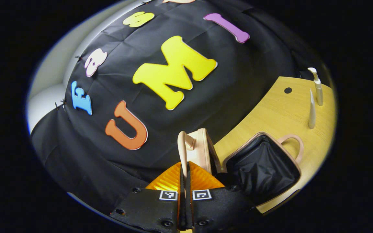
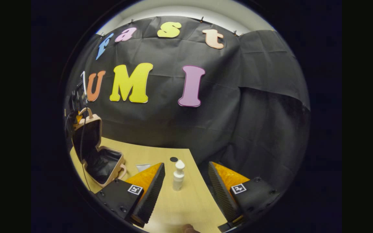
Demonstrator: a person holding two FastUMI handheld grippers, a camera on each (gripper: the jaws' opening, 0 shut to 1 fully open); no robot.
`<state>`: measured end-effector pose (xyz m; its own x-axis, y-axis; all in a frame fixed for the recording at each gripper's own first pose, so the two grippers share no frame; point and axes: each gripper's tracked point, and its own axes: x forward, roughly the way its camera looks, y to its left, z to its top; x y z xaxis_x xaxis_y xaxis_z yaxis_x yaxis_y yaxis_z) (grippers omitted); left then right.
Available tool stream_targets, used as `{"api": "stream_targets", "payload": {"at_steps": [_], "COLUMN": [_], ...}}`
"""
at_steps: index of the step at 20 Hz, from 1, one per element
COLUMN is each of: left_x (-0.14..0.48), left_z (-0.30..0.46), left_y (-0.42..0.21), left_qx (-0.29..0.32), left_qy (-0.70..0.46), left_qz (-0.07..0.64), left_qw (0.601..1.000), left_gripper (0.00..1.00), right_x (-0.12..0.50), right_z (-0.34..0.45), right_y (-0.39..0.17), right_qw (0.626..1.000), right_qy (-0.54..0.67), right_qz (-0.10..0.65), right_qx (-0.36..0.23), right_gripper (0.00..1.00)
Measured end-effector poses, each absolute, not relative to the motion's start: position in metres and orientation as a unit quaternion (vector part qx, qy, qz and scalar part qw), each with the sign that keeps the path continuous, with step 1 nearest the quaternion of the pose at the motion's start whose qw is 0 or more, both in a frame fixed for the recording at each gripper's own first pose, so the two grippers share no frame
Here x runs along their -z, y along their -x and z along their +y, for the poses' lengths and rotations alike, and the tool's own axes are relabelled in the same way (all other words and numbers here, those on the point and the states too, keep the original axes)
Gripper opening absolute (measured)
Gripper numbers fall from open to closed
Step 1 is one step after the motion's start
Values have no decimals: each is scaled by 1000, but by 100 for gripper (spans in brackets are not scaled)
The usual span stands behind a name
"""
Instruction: First open the suitcase, pack the skin care products into it, and then close the suitcase.
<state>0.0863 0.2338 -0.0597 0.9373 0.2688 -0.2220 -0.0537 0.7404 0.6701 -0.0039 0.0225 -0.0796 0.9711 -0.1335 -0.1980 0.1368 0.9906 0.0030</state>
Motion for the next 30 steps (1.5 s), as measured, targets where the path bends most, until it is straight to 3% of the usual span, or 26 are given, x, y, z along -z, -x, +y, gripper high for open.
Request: {"api": "stream_targets", "payload": {"at_steps": [7,14,26,30], "left_x": [77,155,307,324], "left_z": [341,433,480,482], "left_y": [-86,-84,-88,-86], "left_qx": [-77,-102,-81,-76], "left_qy": [-220,-128,6,45], "left_qz": [163,213,312,311], "left_qw": [959,963,947,946], "left_gripper": [3,3,3,6], "right_x": [81,83,114,120], "right_z": [72,82,99,102], "right_y": [4,9,28,38], "right_qw": [991,988,980,978], "right_qy": [7,23,61,61], "right_qz": [116,133,180,191], "right_qx": [64,72,62,56], "right_gripper": [80,80,80,80]}}
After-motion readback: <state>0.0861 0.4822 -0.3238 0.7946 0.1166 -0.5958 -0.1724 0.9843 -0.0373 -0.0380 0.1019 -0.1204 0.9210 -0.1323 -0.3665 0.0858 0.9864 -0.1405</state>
